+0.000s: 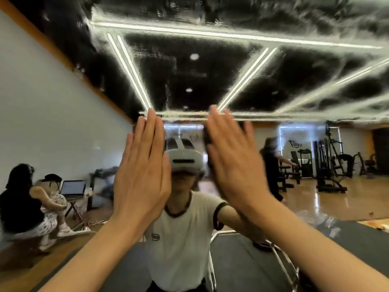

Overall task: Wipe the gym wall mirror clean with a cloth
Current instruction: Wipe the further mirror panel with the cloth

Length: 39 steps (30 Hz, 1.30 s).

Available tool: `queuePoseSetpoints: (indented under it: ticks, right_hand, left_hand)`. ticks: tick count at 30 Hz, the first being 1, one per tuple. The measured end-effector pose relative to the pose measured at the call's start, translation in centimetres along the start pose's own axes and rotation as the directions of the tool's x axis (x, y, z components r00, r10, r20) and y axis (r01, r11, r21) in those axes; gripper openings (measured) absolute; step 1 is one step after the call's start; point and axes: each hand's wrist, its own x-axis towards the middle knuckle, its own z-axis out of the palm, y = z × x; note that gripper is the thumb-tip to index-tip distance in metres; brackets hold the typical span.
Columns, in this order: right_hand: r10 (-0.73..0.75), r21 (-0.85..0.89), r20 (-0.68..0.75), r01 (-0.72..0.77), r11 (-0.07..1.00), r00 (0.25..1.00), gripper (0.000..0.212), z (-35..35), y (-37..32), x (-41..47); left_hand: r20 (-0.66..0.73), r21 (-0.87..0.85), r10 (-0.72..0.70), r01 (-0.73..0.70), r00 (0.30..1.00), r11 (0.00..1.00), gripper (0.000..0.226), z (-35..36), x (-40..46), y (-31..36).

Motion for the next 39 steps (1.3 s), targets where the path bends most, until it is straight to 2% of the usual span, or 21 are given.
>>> queuePoseSetpoints:
  ticks: [3, 5, 6, 7, 9, 11, 12, 13, 14, 16, 17, 19, 22, 25, 27, 29, 32, 34, 36, 38, 39]
  right_hand:
    - [0.247, 0.009, -0.063, -0.247, 0.969, 0.967, 0.053, -2.2, 5.1, -2.1]
    - [0.398, 0.039, -0.136, -0.397, 0.917, 0.907, 0.054, -1.9, 4.5, -2.1]
    - [0.424, 0.044, -0.159, -0.423, 0.905, 0.892, 0.055, -1.3, 3.0, -1.6]
    - [0.390, 0.037, -0.167, -0.390, 0.920, 0.906, 0.055, -0.5, 0.9, -1.0]
    - [0.139, 0.015, -0.100, -0.138, 0.990, 0.985, 0.054, 1.2, -3.1, -0.6]
    - [-0.137, -0.043, 0.003, 0.137, 0.990, 0.991, 0.052, 1.3, -3.2, -1.2]
    - [-0.173, -0.072, 0.015, 0.173, 0.982, 0.985, 0.051, 0.7, -1.6, -1.3]
    - [-0.124, -0.076, 0.005, 0.124, 0.989, 0.992, 0.051, 0.0, 0.3, -1.7]
    - [-0.002, -0.054, -0.019, 0.001, 0.999, 1.000, 0.051, -0.8, 2.1, -2.1]
    - [0.291, 0.037, -0.058, -0.289, 0.956, 0.955, 0.052, -2.0, 4.7, -2.6]
    - [0.388, 0.065, -0.075, -0.384, 0.921, 0.918, 0.054, -2.1, 4.9, -2.5]
    - [0.447, 0.082, -0.119, -0.440, 0.894, 0.887, 0.058, -1.3, 2.7, -1.1]
    - [0.303, 0.044, -0.115, -0.300, 0.953, 0.946, 0.060, 1.4, -3.7, 2.3]
    - [0.012, -0.046, -0.068, -0.015, 0.999, 0.998, 0.058, 4.4, -10.1, 5.4]
    - [-0.174, -0.070, 0.022, 0.175, 0.982, 0.985, 0.059, 4.9, -11.4, 6.6]
    - [-0.247, -0.053, 0.053, 0.250, 0.967, 0.967, 0.057, 4.3, -9.4, 6.8]
    - [-0.108, 0.021, 0.014, 0.108, 0.994, 0.994, 0.050, 1.9, -3.1, 5.5]
    - [0.082, 0.062, -0.007, -0.082, 0.995, 0.997, 0.050, -0.3, 1.8, 3.7]
    - [0.276, 0.086, -0.031, -0.273, 0.958, 0.961, 0.051, -2.3, 5.0, 2.0]
    - [0.406, 0.089, -0.065, -0.400, 0.912, 0.912, 0.053, -2.4, 4.4, 2.1]
    - [0.407, 0.081, -0.084, -0.401, 0.913, 0.910, 0.053, -1.8, 2.5, 3.0]
  left_hand:
    - [0.010, -0.001, -0.004, 0.004, 1.000, 1.000, 0.062, 0.0, 0.0, 0.1]
    - [0.010, -0.011, 0.000, 0.001, 1.000, 1.000, 0.063, 0.1, 0.0, 0.2]
    - [0.011, -0.019, 0.004, -0.003, 1.000, 1.000, 0.064, 0.1, 0.0, 0.2]
    - [0.013, -0.026, 0.008, -0.008, 1.000, 1.000, 0.064, 0.1, 0.0, 0.2]
    - [0.008, -0.044, 0.019, -0.018, 1.000, 0.999, 0.064, 0.2, 0.0, 0.0]
    - [0.009, -0.061, 0.029, -0.029, 1.000, 0.998, 0.064, 0.2, -0.1, -0.3]
    - [0.012, -0.074, 0.034, -0.033, 0.999, 0.997, 0.064, 0.2, 0.0, -0.3]
    - [0.022, -0.098, 0.037, -0.034, 0.999, 0.995, 0.063, 0.1, 0.1, -0.3]
    - [0.038, -0.141, 0.037, -0.031, 0.999, 0.990, 0.062, -0.1, 0.1, -0.3]
    - [0.071, -0.227, 0.039, -0.022, 0.997, 0.974, 0.061, -1.1, 0.2, -0.8]
    - [0.070, -0.201, 0.047, -0.032, 0.996, 0.979, 0.060, -1.8, 0.1, -1.5]
    - [0.021, -0.026, 0.054, -0.053, 0.998, 0.998, 0.060, -3.3, -0.3, -3.5]
    - [-0.009, 0.069, -0.074, 0.074, 0.997, 0.995, 0.060, -4.4, -0.8, -6.0]
    - [-0.038, 0.109, -0.107, 0.111, 0.994, 0.988, 0.060, -3.8, -1.1, -6.7]
    - [-0.042, 0.137, -0.099, 0.103, 0.994, 0.985, 0.061, -3.5, -1.1, -6.8]
    - [-0.058, 0.128, -0.083, 0.090, 0.995, 0.988, 0.061, -3.5, -1.2, -7.0]
    - [-0.076, 0.120, -0.061, 0.070, 0.995, 0.990, 0.061, -3.5, -1.1, -7.1]
    - [-0.072, 0.130, -0.060, 0.069, 0.996, 0.989, 0.061, -3.5, -1.2, -6.9]
    - [-0.065, 0.134, -0.064, 0.072, 0.996, 0.988, 0.061, -3.6, -1.1, -6.7]
    - [-0.064, 0.135, -0.069, 0.077, 0.996, 0.988, 0.061, -3.6, -1.2, -6.7]
    - [-0.063, 0.139, -0.069, 0.077, 0.996, 0.987, 0.061, -3.6, -1.2, -6.8]
